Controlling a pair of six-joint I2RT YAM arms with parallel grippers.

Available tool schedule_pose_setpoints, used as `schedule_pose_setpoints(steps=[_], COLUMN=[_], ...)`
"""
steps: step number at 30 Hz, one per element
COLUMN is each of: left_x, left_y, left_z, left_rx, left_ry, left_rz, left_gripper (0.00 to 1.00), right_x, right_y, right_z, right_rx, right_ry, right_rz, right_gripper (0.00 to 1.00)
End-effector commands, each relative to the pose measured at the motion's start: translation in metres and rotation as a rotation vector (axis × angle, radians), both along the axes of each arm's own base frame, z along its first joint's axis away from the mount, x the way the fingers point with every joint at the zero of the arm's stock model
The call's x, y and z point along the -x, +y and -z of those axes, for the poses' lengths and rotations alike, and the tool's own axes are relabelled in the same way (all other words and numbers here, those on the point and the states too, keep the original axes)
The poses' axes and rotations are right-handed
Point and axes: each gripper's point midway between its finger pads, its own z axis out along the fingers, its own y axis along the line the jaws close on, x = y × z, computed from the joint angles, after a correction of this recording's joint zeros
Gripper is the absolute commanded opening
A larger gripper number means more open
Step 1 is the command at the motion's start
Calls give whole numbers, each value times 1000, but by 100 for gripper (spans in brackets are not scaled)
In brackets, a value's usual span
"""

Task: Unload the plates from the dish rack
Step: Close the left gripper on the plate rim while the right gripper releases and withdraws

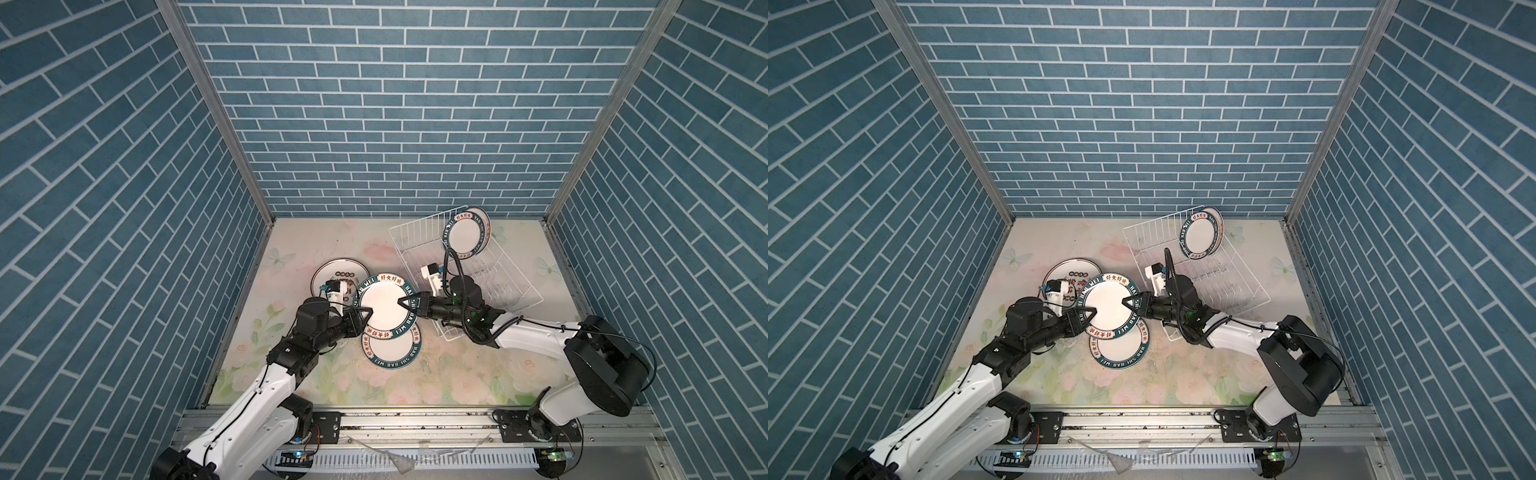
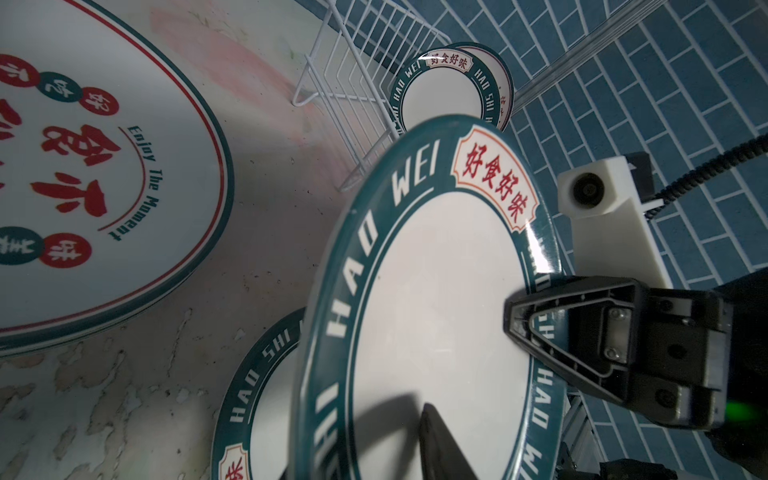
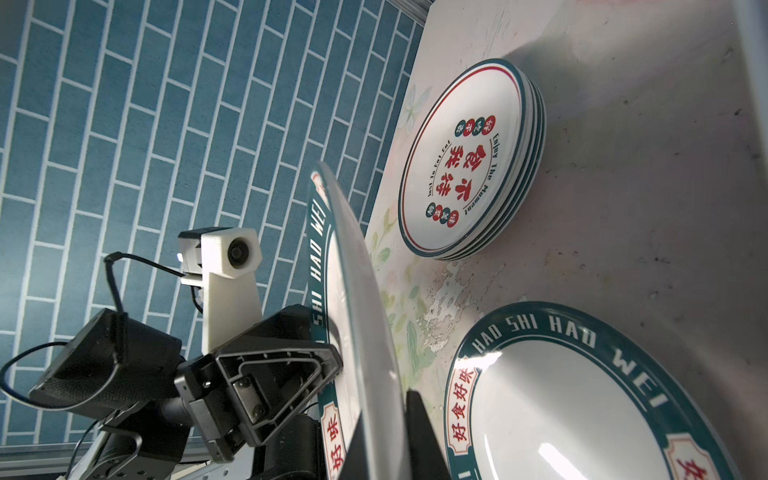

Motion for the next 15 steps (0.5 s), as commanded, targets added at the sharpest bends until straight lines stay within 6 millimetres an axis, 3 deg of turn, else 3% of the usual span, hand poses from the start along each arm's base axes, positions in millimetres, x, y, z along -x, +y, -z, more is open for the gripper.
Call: schedule_pose_setpoints(steps=[1, 7, 15], left_x=[5, 5, 5], left_y=[-11, -11, -7], left_z=[-1, 0, 0], left_rx=[-10, -10, -6], left_ry=[-38, -31, -30], left_rz=[83, 90, 88], left_gripper=[29, 16, 4], right_x=[7, 7, 5], right_y=[21, 22, 19], right_z=[-33, -35, -38], right_rx=[-74, -41, 2], right_ry=[-63, -85, -117], right_rz=[-75, -86, -85], right_gripper=[11, 29, 37])
